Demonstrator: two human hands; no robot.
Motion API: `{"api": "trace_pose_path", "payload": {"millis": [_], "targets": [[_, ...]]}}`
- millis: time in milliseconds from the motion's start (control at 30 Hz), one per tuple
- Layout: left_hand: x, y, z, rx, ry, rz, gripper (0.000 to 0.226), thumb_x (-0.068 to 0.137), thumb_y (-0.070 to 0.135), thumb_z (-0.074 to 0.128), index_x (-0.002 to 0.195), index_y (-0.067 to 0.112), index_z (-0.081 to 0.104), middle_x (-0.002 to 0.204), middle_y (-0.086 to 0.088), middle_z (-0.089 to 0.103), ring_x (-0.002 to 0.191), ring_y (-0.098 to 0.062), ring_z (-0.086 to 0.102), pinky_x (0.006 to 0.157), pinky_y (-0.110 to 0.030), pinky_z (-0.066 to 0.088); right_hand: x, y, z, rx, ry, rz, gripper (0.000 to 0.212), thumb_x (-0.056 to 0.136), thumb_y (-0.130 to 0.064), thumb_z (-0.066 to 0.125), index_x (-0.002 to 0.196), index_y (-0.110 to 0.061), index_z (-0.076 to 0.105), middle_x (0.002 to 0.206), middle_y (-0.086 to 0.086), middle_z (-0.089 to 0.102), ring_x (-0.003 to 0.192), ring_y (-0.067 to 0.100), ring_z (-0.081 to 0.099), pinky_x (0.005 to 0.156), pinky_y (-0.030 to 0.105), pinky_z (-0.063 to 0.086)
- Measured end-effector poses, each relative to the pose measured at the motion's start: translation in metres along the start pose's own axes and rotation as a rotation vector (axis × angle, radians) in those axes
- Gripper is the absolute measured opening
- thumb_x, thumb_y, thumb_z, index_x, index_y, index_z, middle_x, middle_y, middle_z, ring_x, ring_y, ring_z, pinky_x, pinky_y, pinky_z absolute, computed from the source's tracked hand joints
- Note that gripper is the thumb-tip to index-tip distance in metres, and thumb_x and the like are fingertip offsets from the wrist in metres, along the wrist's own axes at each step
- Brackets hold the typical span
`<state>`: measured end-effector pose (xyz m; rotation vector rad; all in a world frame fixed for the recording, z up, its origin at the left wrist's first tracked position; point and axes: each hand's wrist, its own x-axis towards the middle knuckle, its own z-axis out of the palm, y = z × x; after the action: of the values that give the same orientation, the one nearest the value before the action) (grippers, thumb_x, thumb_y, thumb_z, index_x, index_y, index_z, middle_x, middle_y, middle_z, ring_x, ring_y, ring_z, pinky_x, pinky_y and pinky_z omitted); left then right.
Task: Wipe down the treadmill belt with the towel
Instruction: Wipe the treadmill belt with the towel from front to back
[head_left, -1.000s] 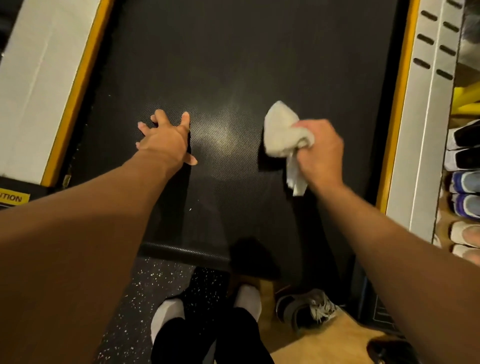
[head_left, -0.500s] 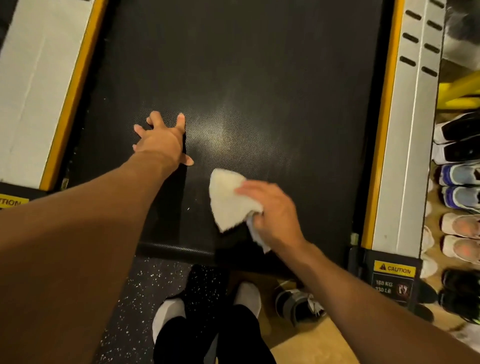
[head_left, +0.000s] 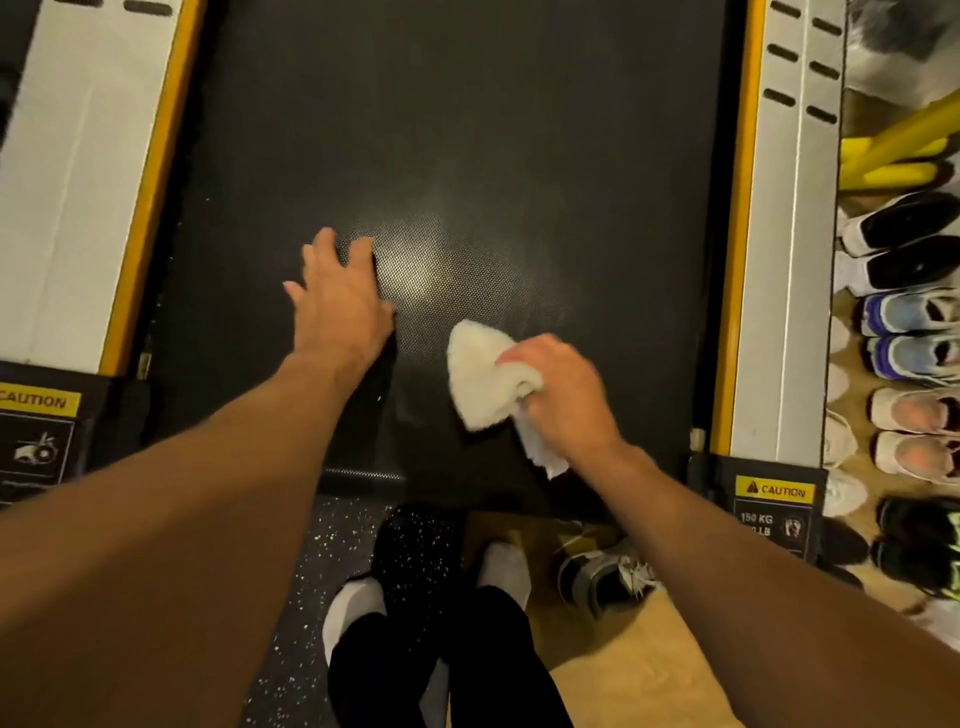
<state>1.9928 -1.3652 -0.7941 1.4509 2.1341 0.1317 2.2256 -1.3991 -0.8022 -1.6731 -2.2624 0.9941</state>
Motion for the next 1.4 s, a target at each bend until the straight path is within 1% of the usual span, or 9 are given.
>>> {"api": "trace_pose_path", "payload": {"millis": [133, 333, 433, 600, 733, 900, 1100, 1267, 1400], "targets": [[-0.023, 0.022, 0.026, 0.109, -0.183, 0.132, 0.074, 0.090, 0.033, 0.064, 0.151, 0.029, 0.022, 0.159, -0.018, 0.005, 0.146, -0.039, 0.007, 0.114, -0.064, 0.013, 0.002, 0.048, -0.037, -0.148, 0.183, 0.272, 0.040, 0.083, -0.006, 0.062, 0.119, -0.023, 0.061, 0.120, 0.005, 0.057, 0.109, 0.025, 0.052, 0.086, 0.022, 0.037], [-0.013, 0.033, 0.035, 0.354, -0.364, 0.112, 0.092, 0.088, 0.039, 0.066, 0.154, 0.030, 0.002, 0.158, -0.025, -0.010, 0.145, -0.047, -0.003, 0.110, -0.069, 0.016, -0.051, 0.028, -0.007, -0.290, -0.096, 0.082, 0.058, 0.070, -0.003, 0.074, 0.120, -0.024, 0.054, 0.121, 0.004, 0.051, 0.103, 0.025, 0.048, 0.084, 0.039, 0.050], [-0.012, 0.037, 0.034, 0.381, -0.381, 0.084, 0.093, 0.088, 0.037, 0.067, 0.154, 0.029, 0.002, 0.158, -0.025, -0.011, 0.145, -0.047, -0.005, 0.109, -0.070, 0.016, -0.061, 0.028, -0.012, -0.213, -0.081, 0.100, 0.053, 0.074, -0.004, 0.073, 0.119, -0.026, 0.055, 0.121, 0.000, 0.052, 0.108, 0.022, 0.047, 0.089, 0.038, 0.042], [-0.011, 0.033, 0.037, 0.367, -0.373, 0.083, 0.091, 0.088, 0.034, 0.067, 0.154, 0.030, 0.004, 0.158, -0.024, -0.011, 0.145, -0.047, -0.005, 0.110, -0.070, 0.015, -0.035, 0.065, -0.055, -0.253, 0.285, 0.345, 0.054, 0.082, -0.012, 0.072, 0.131, -0.023, 0.051, 0.130, 0.007, 0.051, 0.117, 0.026, 0.046, 0.094, 0.038, 0.039], [-0.010, 0.034, 0.036, 0.375, -0.383, 0.080, 0.092, 0.086, 0.032, 0.070, 0.153, 0.031, 0.006, 0.158, -0.023, -0.010, 0.144, -0.048, -0.003, 0.110, -0.069, 0.016, -0.040, 0.072, -0.049, -0.302, 0.179, 0.455, 0.053, 0.083, -0.014, 0.070, 0.132, -0.024, 0.051, 0.132, 0.007, 0.047, 0.115, 0.027, 0.045, 0.097, 0.039, 0.046], [-0.008, 0.034, 0.035, 0.372, -0.393, 0.075, 0.093, 0.086, 0.033, 0.069, 0.153, 0.032, 0.005, 0.159, -0.022, -0.011, 0.145, -0.047, -0.004, 0.110, -0.069, 0.016, -0.078, 0.040, -0.011, -0.156, 0.060, 0.295, 0.043, 0.080, -0.008, 0.068, 0.119, -0.025, 0.057, 0.121, -0.001, 0.048, 0.108, 0.019, 0.044, 0.086, 0.032, 0.047], [-0.012, 0.027, 0.037, 0.389, -0.365, 0.119, 0.091, 0.088, 0.037, 0.066, 0.153, 0.032, 0.003, 0.159, -0.022, -0.009, 0.145, -0.047, -0.002, 0.110, -0.068, 0.018, -0.042, 0.076, -0.052, -0.182, 0.328, 0.435, 0.041, 0.082, -0.008, 0.070, 0.120, -0.020, 0.060, 0.125, 0.004, 0.053, 0.111, 0.023, 0.051, 0.094, 0.032, 0.047], [-0.015, 0.023, 0.035, 0.291, -0.351, 0.122, 0.087, 0.089, 0.031, 0.066, 0.154, 0.032, 0.007, 0.160, -0.019, -0.007, 0.146, -0.043, -0.002, 0.111, -0.067, 0.017, -0.045, 0.027, -0.010, -0.266, 0.094, 0.157, 0.038, 0.077, -0.001, 0.062, 0.110, -0.019, 0.062, 0.117, 0.007, 0.055, 0.102, 0.031, 0.049, 0.084, 0.047, 0.049], [-0.028, 0.002, 0.015, 0.107, -0.209, 0.122, 0.060, 0.093, 0.005, 0.056, 0.148, 0.019, 0.036, 0.160, -0.015, 0.014, 0.143, -0.039, 0.023, 0.114, -0.054, 0.027, -0.063, -0.006, 0.008, -0.092, -0.209, 0.005, 0.042, 0.080, 0.001, 0.061, 0.116, -0.020, 0.062, 0.122, 0.000, 0.054, 0.111, 0.023, 0.046, 0.093, 0.038, 0.045]]}}
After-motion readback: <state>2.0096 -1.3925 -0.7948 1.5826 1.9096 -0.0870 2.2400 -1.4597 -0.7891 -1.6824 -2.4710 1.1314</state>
